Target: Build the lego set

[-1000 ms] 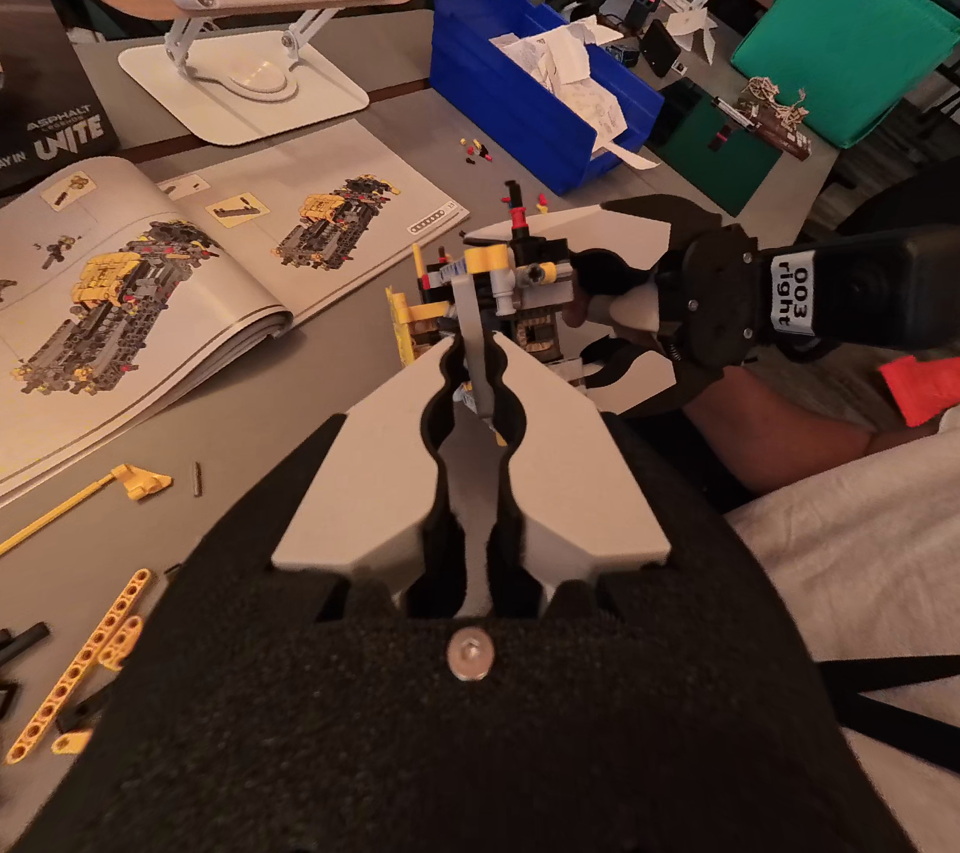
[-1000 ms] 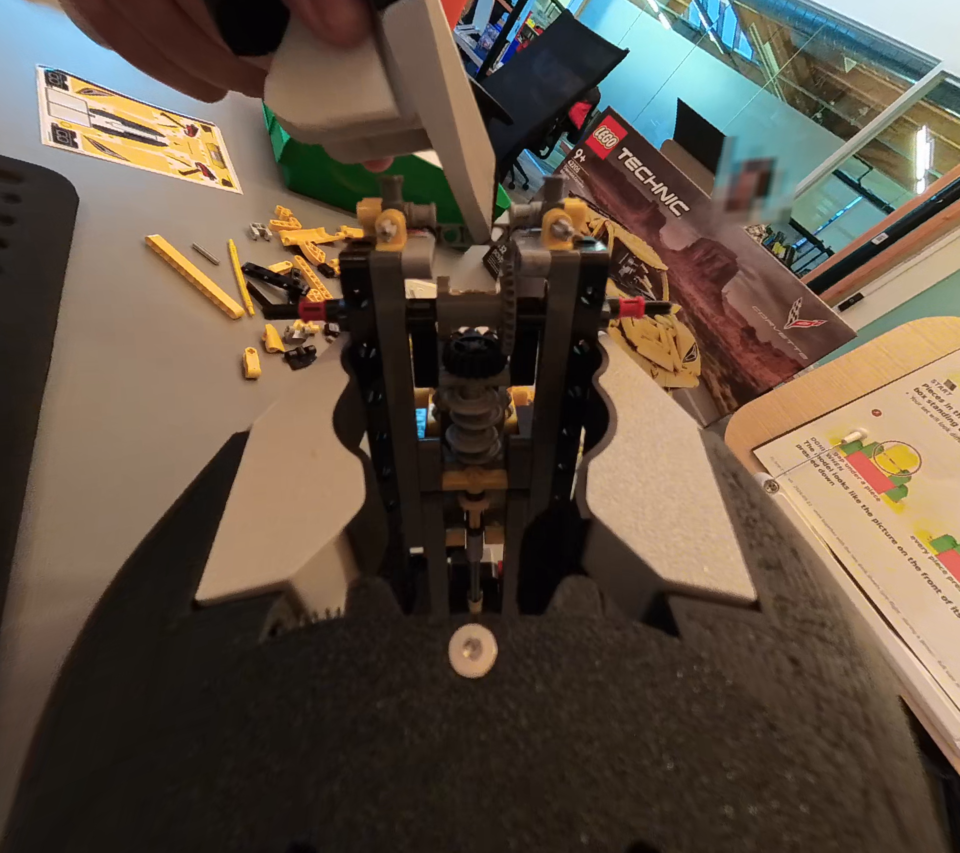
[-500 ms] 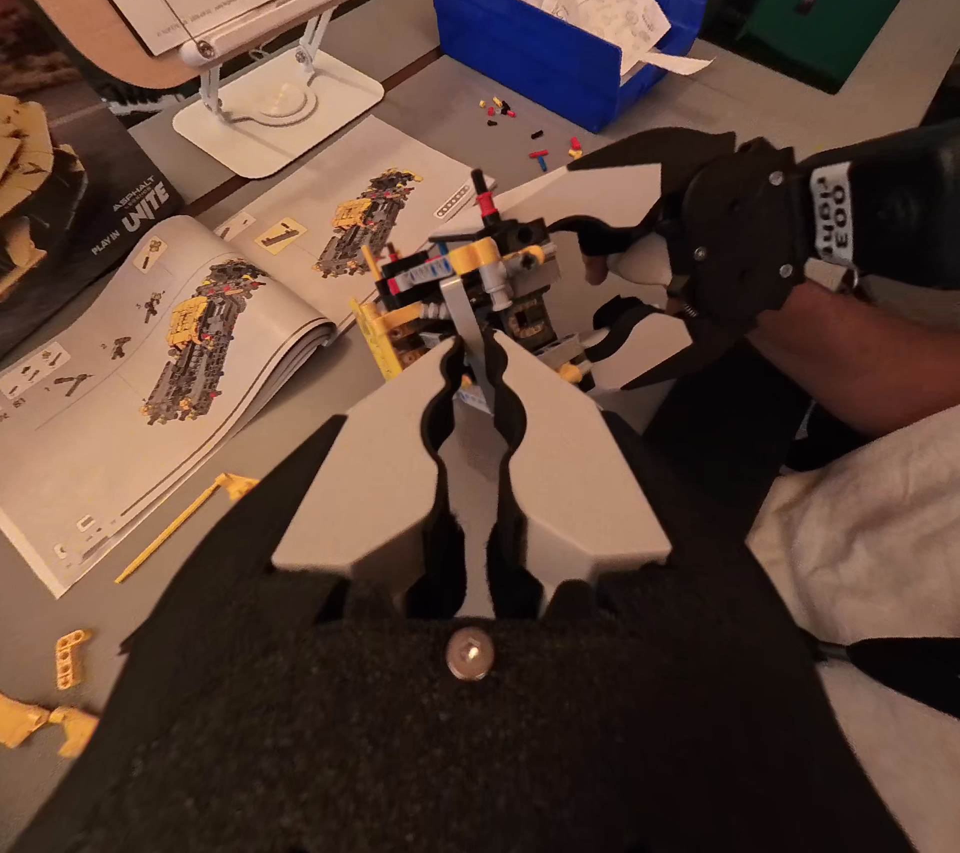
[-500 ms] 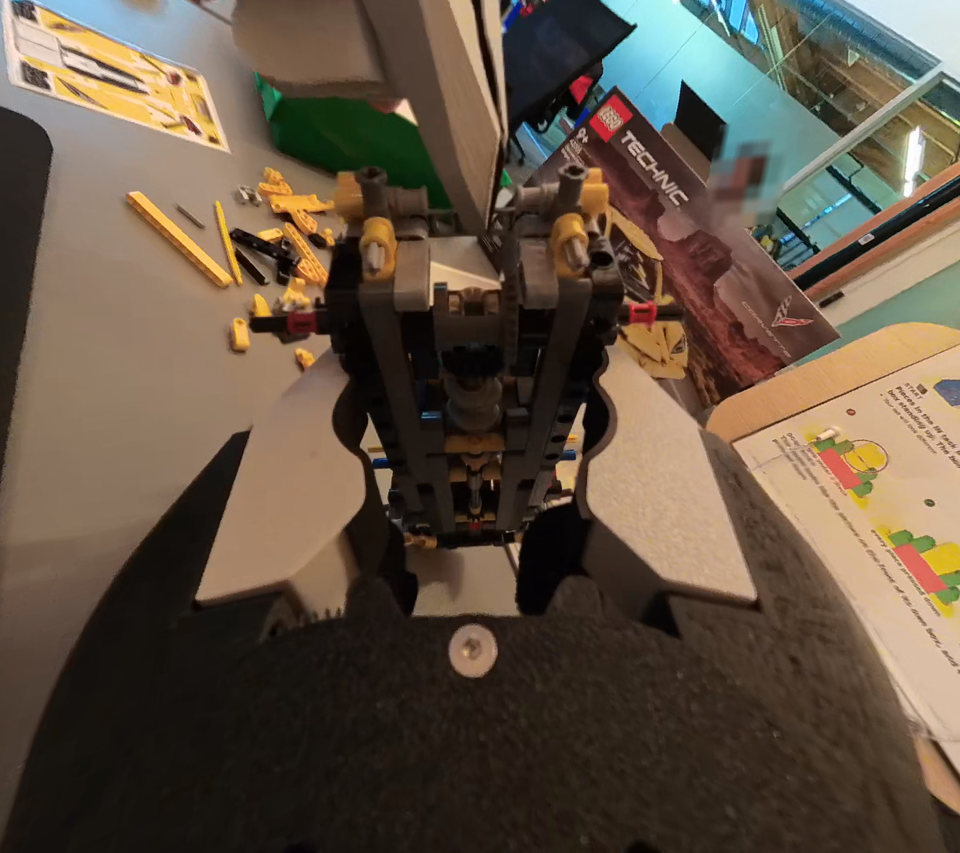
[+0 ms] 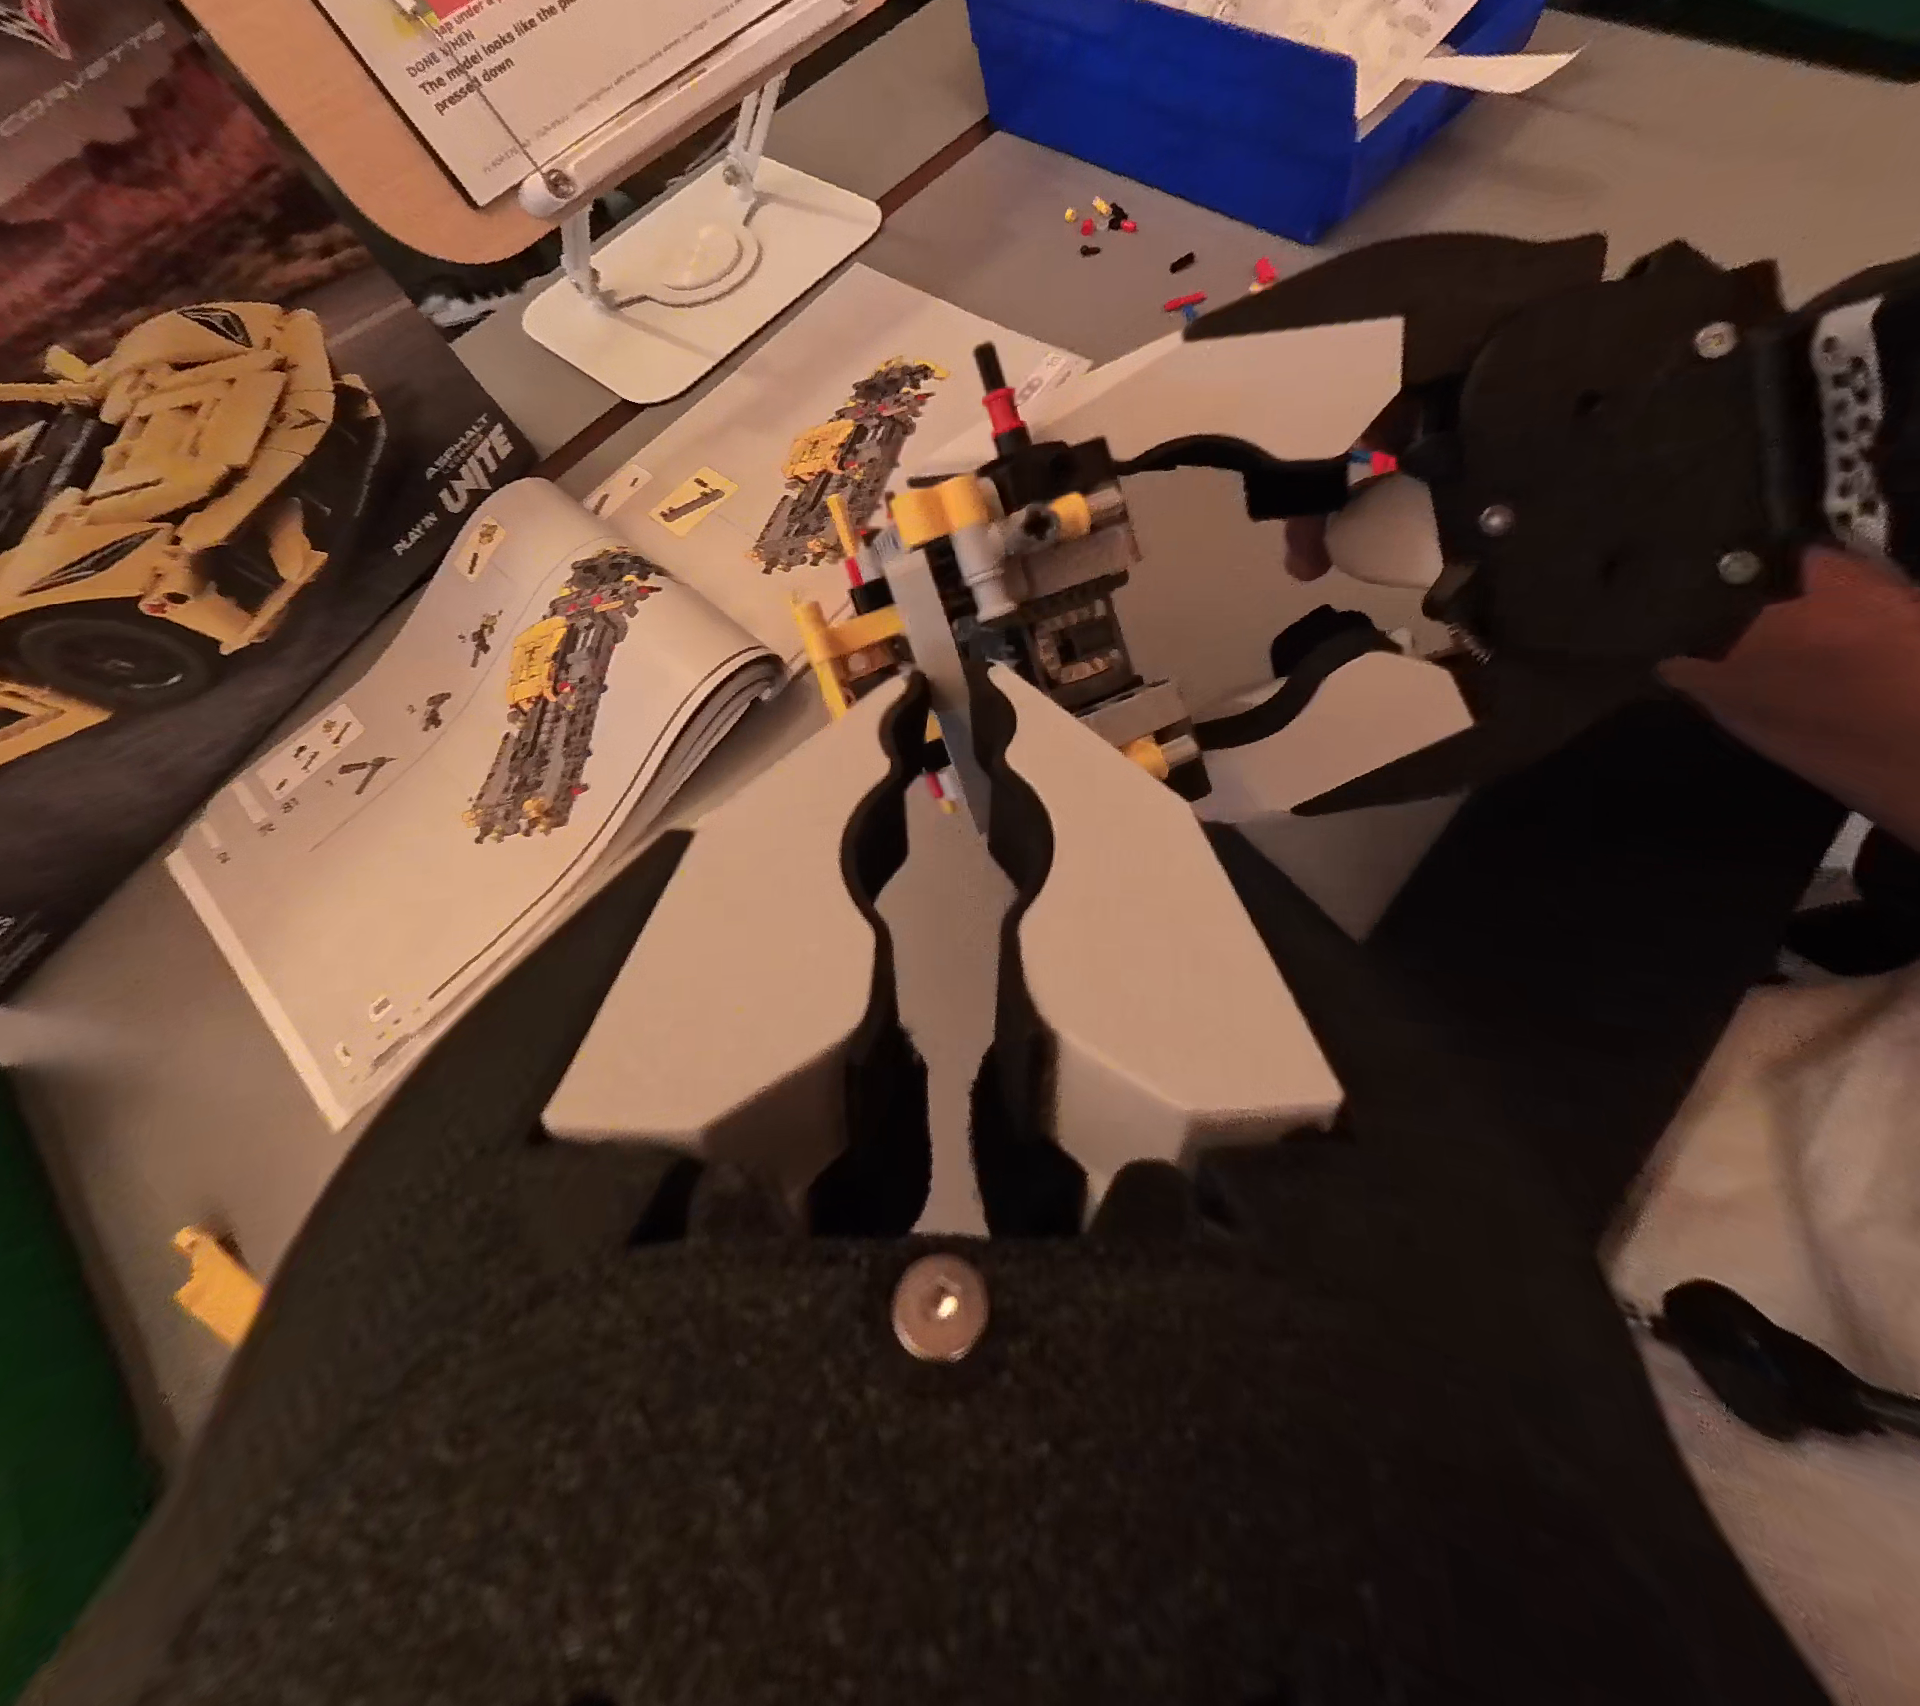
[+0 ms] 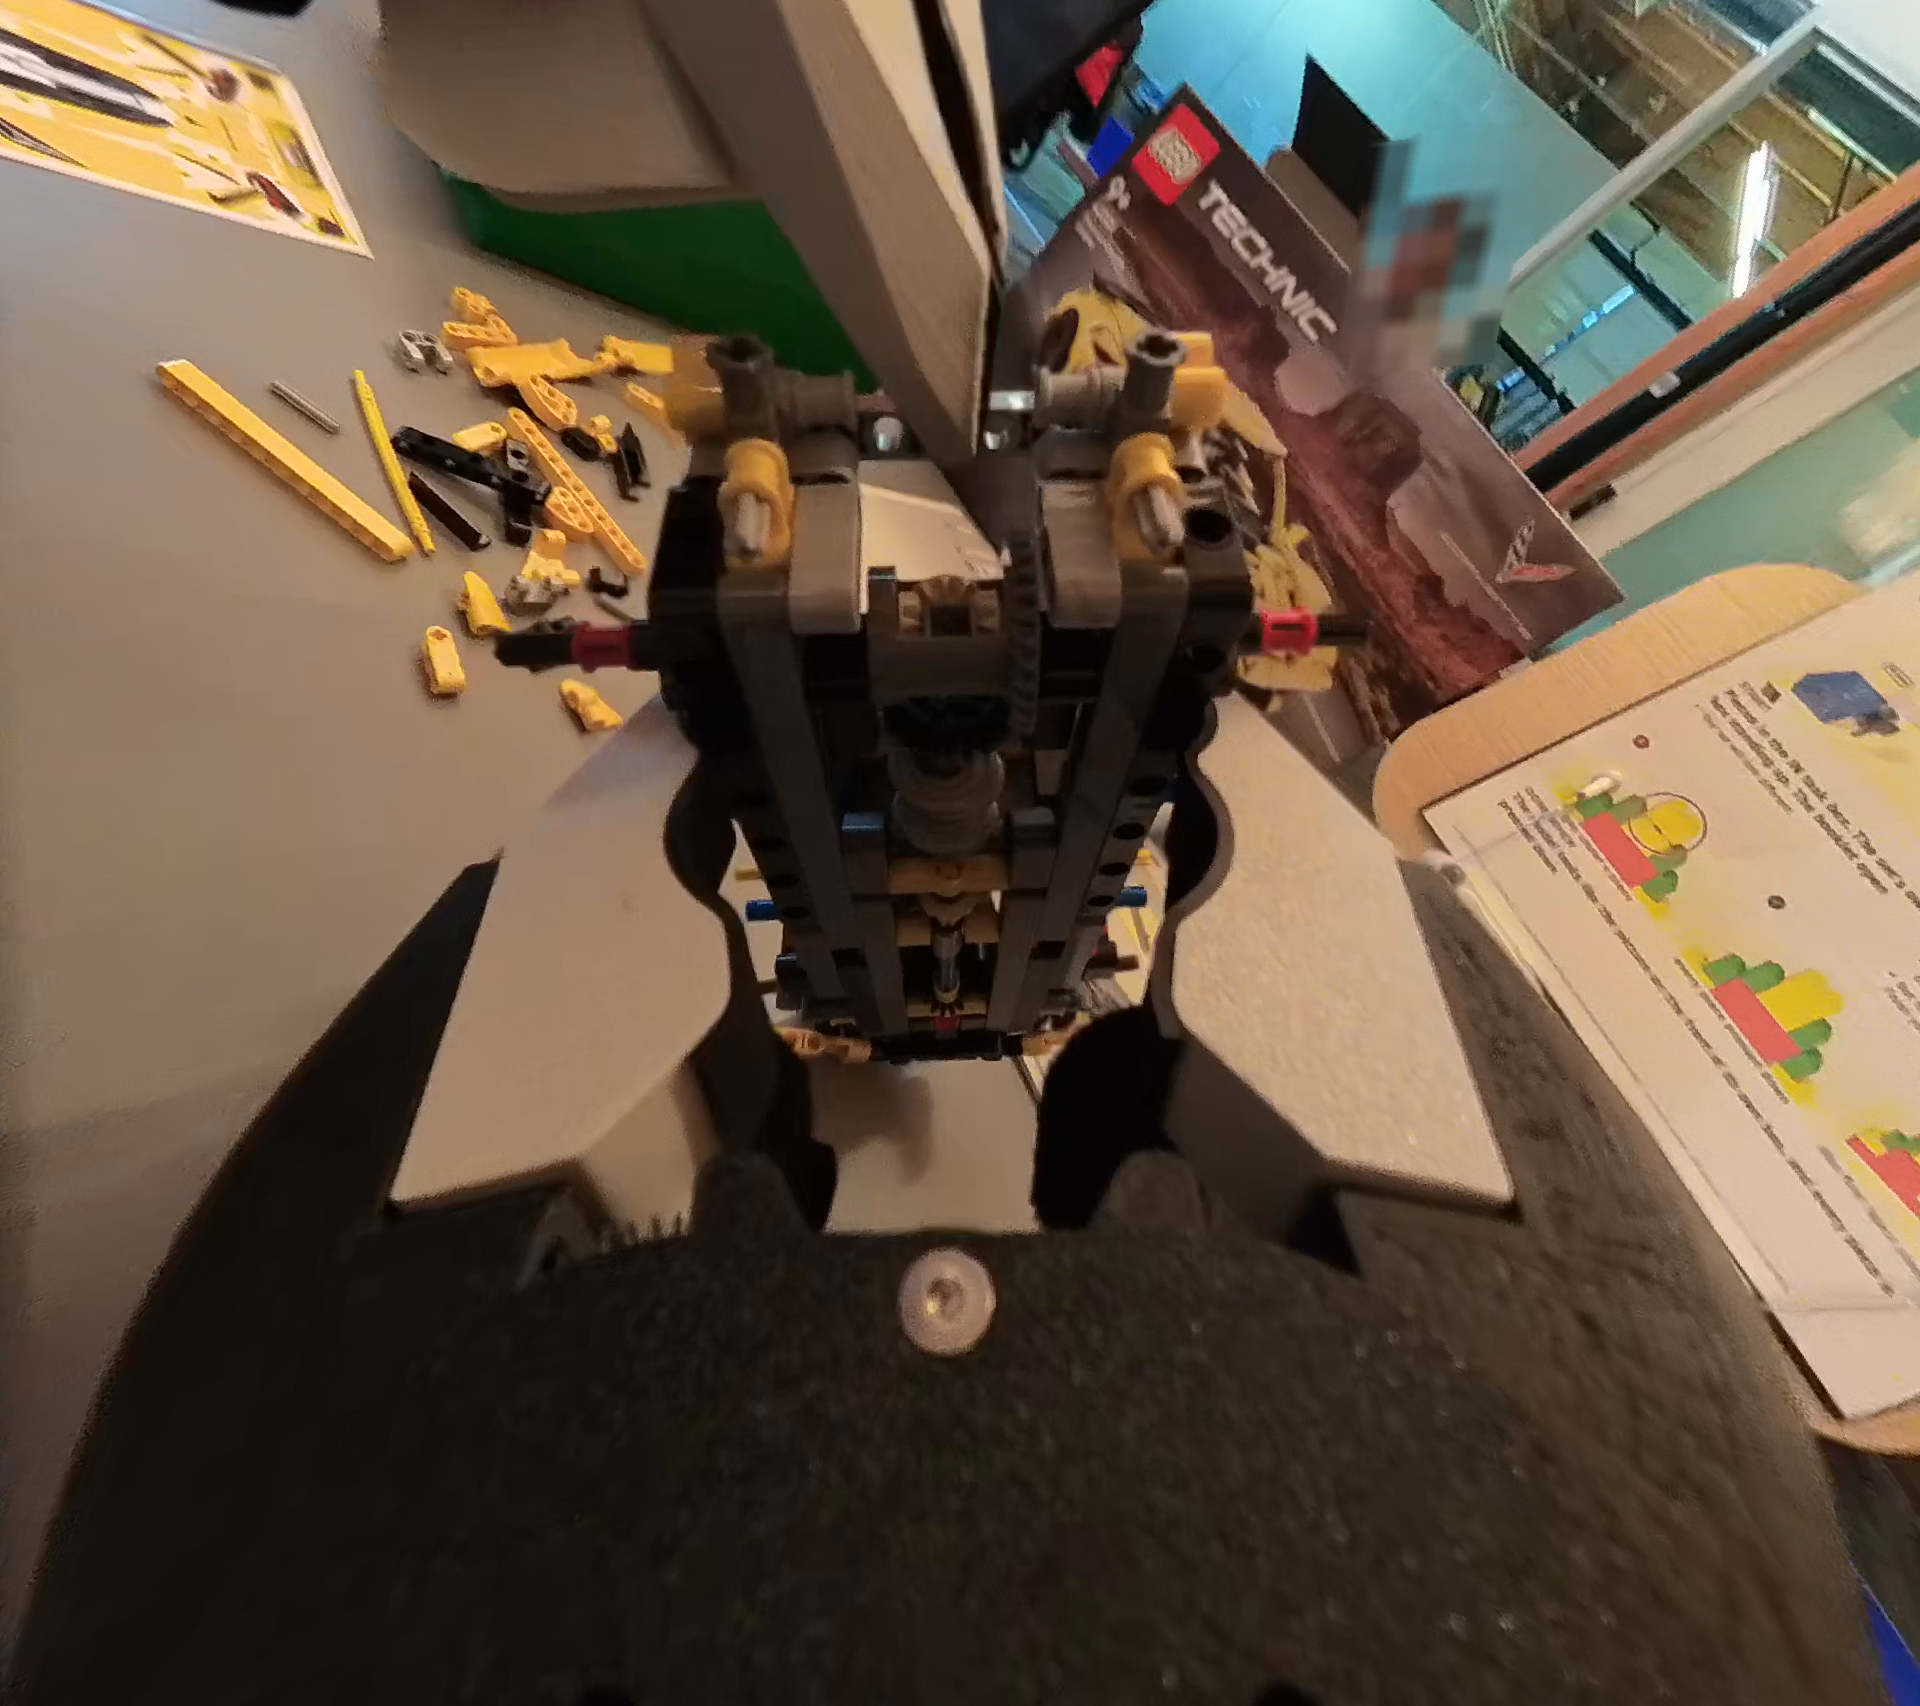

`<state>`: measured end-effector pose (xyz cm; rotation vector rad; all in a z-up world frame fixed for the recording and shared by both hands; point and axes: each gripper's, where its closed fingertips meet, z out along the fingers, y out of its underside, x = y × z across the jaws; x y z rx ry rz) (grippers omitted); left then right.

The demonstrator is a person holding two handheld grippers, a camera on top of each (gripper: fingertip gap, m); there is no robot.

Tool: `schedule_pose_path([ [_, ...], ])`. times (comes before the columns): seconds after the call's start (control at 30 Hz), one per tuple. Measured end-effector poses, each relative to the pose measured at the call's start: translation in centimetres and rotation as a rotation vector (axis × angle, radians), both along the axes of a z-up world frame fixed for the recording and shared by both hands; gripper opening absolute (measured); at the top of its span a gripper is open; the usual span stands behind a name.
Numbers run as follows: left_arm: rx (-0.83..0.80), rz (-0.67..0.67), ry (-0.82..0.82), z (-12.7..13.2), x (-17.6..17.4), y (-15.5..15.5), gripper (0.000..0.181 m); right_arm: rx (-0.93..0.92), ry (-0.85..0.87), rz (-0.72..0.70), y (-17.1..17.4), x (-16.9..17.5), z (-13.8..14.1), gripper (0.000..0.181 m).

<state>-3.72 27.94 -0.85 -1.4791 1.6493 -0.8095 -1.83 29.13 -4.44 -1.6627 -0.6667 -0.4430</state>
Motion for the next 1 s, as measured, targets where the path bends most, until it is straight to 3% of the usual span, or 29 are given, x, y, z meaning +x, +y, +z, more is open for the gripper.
schedule_pose_path([
  [0.27,0.207,0.077,0.046,0.2,-0.6,0.7,0.007,-0.034,-0.028,-0.106,0.4,-0.2,-0.1,0.084],
  [0.77,0.265,-0.025,0.098,-0.3,-0.7,1.1,0.006,-0.054,-0.042,-0.146,0.8,-0.3,-0.4,0.084],
  [1.0,0.470,-0.015,0.108,-0.2,-0.9,1.3,0.007,-0.071,-0.044,-0.160,0.9,-0.3,-0.5,0.084],
])
